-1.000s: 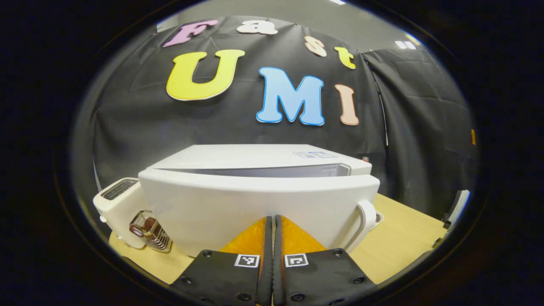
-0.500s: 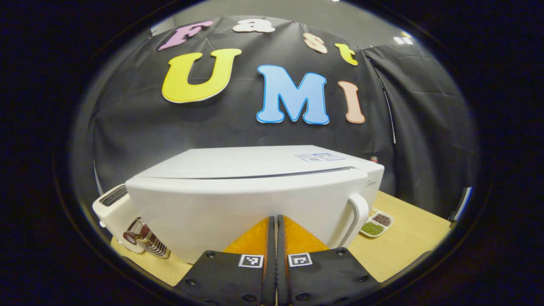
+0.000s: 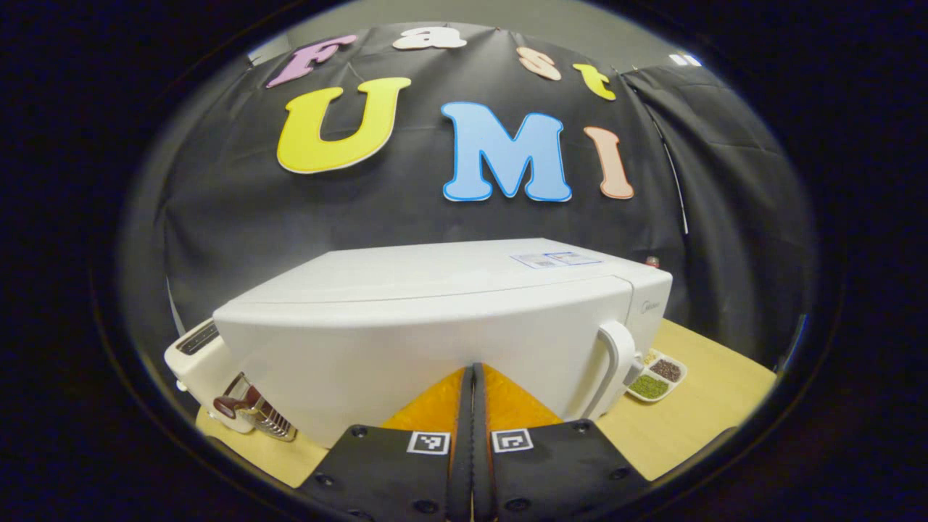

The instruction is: Open the microwave oven with the left hand, put the food in, and close the microwave oven.

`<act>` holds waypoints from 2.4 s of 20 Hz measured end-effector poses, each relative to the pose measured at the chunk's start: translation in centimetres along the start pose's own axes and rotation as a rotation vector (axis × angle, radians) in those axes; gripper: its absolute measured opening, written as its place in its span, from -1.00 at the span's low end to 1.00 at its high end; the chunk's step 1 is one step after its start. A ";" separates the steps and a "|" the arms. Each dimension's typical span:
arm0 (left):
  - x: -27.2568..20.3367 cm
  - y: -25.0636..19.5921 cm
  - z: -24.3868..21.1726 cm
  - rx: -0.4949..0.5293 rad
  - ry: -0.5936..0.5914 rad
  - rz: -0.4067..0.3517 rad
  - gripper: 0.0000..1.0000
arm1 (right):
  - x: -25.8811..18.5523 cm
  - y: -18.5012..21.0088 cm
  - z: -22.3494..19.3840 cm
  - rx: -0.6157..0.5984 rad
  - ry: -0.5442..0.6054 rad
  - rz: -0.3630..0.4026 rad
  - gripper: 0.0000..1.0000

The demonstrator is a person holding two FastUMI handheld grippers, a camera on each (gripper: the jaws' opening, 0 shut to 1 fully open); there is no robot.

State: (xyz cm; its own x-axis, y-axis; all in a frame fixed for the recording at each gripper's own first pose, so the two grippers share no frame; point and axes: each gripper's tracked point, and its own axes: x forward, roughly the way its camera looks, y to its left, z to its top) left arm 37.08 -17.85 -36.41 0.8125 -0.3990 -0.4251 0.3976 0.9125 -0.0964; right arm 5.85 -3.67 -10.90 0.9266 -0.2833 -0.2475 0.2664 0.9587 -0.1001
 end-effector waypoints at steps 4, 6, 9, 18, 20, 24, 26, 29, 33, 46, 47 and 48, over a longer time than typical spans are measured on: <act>-2.5 -1.6 1.8 0.052 -0.026 0.016 -0.86 | -2.0 0.2 -0.3 -0.016 -0.004 0.069 0.95; -5.7 -2.2 3.8 0.051 -0.070 0.026 -0.86 | -3.1 -0.4 0.2 -0.005 -0.018 0.093 0.95; -11.3 -3.5 6.3 0.039 -0.137 0.051 -0.86 | -4.3 -1.4 0.9 0.030 -0.044 0.128 0.95; -28.4 -5.9 10.3 0.018 -0.253 0.185 -0.86 | -7.2 -3.8 2.9 0.064 -0.106 0.242 0.94; -31.6 -6.2 10.4 0.001 -0.260 0.200 -0.86 | -7.7 -4.1 3.1 0.063 -0.110 0.252 0.96; -36.7 -5.6 10.3 -0.009 -0.278 0.224 -0.86 | -8.9 -3.2 4.4 0.079 -0.137 0.276 0.95; -39.2 -6.2 9.7 -0.025 -0.271 0.197 -0.86 | -9.6 -2.3 4.7 0.088 -0.145 0.288 0.95; -42.9 -4.9 9.7 0.004 -0.281 0.219 -0.79 | -10.5 -1.0 4.7 0.084 -0.142 0.297 0.96; -46.8 -3.7 8.7 -0.001 -0.304 0.257 -0.14 | -11.9 1.0 4.6 0.107 -0.129 0.301 0.96; -50.9 -1.3 9.3 0.018 -0.356 0.293 1.00 | -13.9 4.0 5.5 0.108 -0.188 0.304 0.96; -50.8 -1.2 9.7 0.018 -0.365 0.292 1.00 | -13.9 3.9 5.6 0.112 -0.189 0.297 0.96; -50.8 -1.0 9.9 0.014 -0.369 0.297 1.00 | -13.7 3.5 5.7 0.113 -0.191 0.278 0.96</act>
State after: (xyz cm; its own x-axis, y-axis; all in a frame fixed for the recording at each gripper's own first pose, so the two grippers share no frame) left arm -0.36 0.61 -5.76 0.9881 -0.1285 -0.0842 0.1285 0.9917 -0.0056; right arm -4.42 3.71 -2.38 0.9979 -0.0108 -0.0641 0.0144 0.9983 0.0560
